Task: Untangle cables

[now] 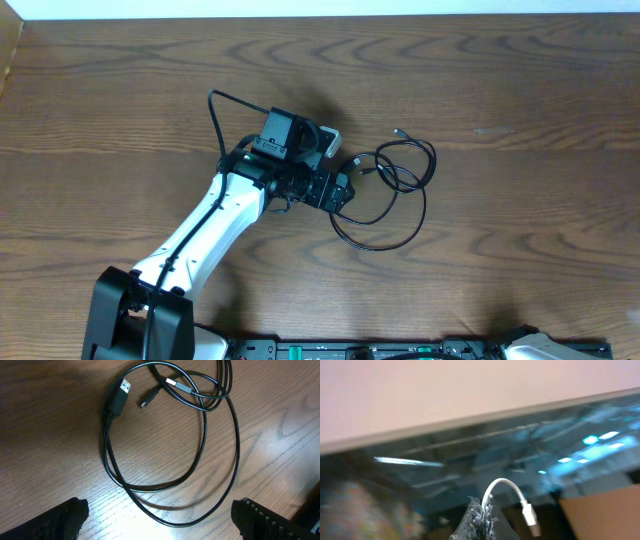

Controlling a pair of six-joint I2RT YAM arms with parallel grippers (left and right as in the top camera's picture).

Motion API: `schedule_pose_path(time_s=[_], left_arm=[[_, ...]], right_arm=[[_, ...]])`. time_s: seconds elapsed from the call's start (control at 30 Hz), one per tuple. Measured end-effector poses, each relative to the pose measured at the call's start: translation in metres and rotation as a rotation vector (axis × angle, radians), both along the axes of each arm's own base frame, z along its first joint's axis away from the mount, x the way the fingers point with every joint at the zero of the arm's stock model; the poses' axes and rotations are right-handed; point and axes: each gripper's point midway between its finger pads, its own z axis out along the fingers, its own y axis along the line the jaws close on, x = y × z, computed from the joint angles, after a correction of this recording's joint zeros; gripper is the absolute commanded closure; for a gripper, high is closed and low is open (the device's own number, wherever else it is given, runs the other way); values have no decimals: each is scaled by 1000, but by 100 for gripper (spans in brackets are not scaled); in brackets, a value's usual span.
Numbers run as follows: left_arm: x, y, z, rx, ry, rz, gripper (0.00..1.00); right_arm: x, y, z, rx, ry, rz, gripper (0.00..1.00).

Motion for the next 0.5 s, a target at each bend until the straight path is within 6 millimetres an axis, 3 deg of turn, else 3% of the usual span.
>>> schedule_pose_path(time_s=[0.2,0.37,0.4,0.5], left_arm=[[-1,0,0,1,3,0,4],[-6,3,-3,13,30,0,4],[-9,4,-4,19,44,0,4],[-13,6,-6,26,61,0,4]], right_arm=[[48,-6,-19,-54,204,-257,99],[139,-15,-52,-173,449,-544,99],[164,-25,-64,-180,493,-600,99],[195,-57,-87,-164,549,-698,99]])
